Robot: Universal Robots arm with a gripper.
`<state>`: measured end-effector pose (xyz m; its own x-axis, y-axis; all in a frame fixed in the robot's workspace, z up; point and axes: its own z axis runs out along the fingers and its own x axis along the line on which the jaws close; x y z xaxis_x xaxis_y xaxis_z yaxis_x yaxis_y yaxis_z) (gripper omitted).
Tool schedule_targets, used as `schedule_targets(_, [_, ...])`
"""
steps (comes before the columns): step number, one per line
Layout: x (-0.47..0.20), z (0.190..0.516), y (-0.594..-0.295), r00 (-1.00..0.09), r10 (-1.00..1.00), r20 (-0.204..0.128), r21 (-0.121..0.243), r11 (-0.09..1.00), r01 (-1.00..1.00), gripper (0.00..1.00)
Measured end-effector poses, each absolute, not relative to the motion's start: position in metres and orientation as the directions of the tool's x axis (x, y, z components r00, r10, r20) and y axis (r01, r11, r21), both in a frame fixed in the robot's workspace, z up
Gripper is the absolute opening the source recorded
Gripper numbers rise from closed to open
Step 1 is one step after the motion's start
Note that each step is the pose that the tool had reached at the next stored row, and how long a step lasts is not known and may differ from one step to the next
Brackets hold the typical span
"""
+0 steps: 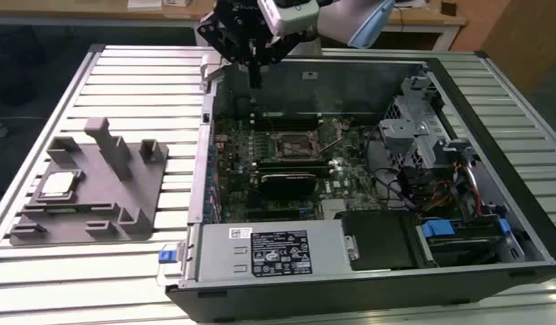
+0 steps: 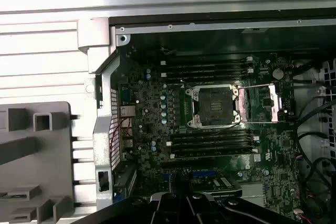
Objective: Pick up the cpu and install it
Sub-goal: 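Reach for the cpu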
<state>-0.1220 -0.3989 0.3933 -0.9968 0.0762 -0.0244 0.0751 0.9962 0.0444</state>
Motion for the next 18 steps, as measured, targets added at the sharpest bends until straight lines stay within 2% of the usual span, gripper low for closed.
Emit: schedule_targets(18, [-0.132,0.393,-0.399,-0.997,0.076,-0.024,0.044,0.996,0.075,0.11])
